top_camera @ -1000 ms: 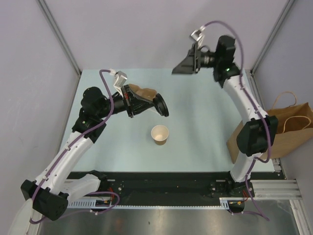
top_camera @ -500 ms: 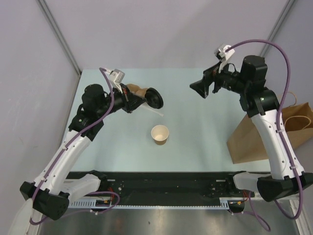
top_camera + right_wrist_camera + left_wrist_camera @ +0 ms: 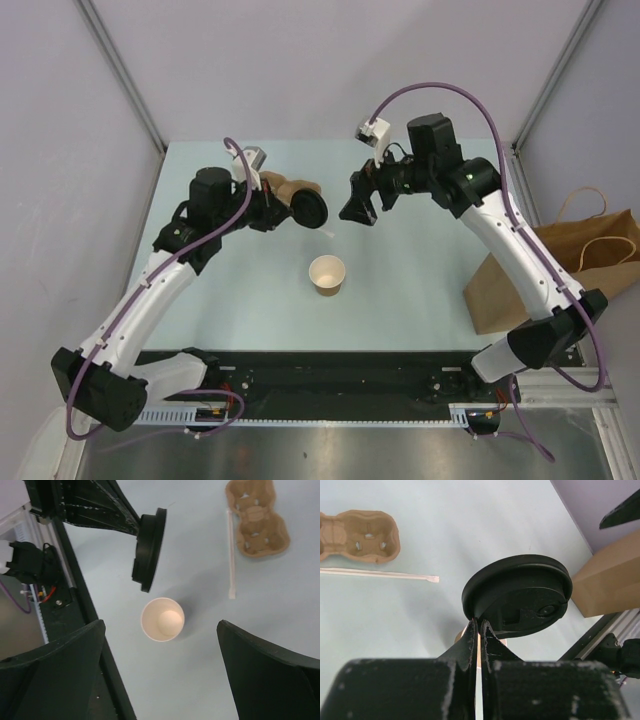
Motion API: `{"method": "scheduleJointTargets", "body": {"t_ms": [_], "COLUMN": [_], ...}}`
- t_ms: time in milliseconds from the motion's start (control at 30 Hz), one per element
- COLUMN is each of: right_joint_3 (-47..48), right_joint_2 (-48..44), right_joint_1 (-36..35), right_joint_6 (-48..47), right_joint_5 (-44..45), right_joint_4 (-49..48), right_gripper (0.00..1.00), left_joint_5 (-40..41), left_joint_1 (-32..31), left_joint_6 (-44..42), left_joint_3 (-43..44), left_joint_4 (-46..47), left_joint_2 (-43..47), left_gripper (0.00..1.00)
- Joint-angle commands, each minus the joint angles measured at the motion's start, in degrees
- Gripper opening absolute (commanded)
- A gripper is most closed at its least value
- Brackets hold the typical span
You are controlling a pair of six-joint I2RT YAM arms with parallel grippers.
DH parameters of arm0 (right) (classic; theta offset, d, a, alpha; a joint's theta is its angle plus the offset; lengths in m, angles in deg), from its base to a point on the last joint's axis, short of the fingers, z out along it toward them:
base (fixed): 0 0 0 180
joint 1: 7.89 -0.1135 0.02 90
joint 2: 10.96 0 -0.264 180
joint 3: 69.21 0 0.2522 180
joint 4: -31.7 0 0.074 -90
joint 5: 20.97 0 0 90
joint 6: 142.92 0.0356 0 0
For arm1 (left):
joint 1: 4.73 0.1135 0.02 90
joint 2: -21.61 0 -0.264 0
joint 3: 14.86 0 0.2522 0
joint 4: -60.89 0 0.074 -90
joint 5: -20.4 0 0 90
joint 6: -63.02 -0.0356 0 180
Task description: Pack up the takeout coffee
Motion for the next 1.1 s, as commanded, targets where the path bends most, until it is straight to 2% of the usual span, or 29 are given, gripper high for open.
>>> {"method": "scheduleJointTargets", "body": {"t_ms": [0,167,333,533,733,767,833,867,900,933,967,1033,1067], "right_joint_3": [3.3,2.8,3.2,2.3,2.5,2.2,1.9,1.5,1.2,0.9,0.7,-0.6,-1.4], "right_joint_2": [2.3,5.2,7.1,8.8,10.1,10.1,10.0,9.9,9.9,9.8,9.8,9.4,9.1], "right_joint_1": [-0.8,-2.5,-4.8,-7.1,-7.1,-7.1,-6.7,-6.4,-5.3,-4.7,-4.0,-1.4,-0.6], "right_joint_6": [5.6,12.7,13.7,12.2,13.6,13.7,14.8,15.6,16.4,18.0,18.9,21.3,23.9], "right_joint_5": [-8.5,-7.8,-5.8,1.0,2.5,1.3,-0.3,-2.5,-3.7,-5.1,-7.6,-10.8,-14.1], "right_joint_4": [-1.7,-4.9,-6.7,-6.9,-8.3,-8.6,-9.3,-9.7,-10.7,-11.1,-11.5,-13.6,-16.0], "right_gripper": [1.0,0.95,0.89,0.77,0.5,0.42,0.34,0.26,0.21,0.18,0.12,0.07,0.04], "left_joint_5": [3.5,5.4,7.3,7.8,7.9,7.8,7.1,6.6,5.5,4.8,3.0,-3.1,-5.0], "left_joint_1": [-1.5,-3.7,-5.1,-6.5,-6.9,-6.9,-6.9,-6.9,-6.7,-6.5,-5.1,-2.4,0.5], "left_joint_6": [-1.5,-1.6,-1.2,-1.7,-2.1,-2.0,-2.1,-2.2,-2.6,-2.7,-2.7,-1.6,0.2], "left_joint_3": [3.0,3.1,3.3,4.0,4.1,4.3,4.2,4.1,4.3,4.4,4.3,4.2,4.0], "left_joint_4": [-1.0,-1.2,-1.5,-1.5,-2.1,-2.0,-1.9,-1.6,-1.7,-1.9,-1.8,-1.8,-1.4], "left_joint_2": [0.3,-0.2,-0.5,-1.1,-1.3,-1.3,-1.1,-1.1,-0.9,-0.4,-0.2,0.5,0.7], "left_gripper": [0.0,0.0,0.0,0.0,0.0,0.0,0.0,0.0,0.0,0.02,0.17,0.32,0.44]}}
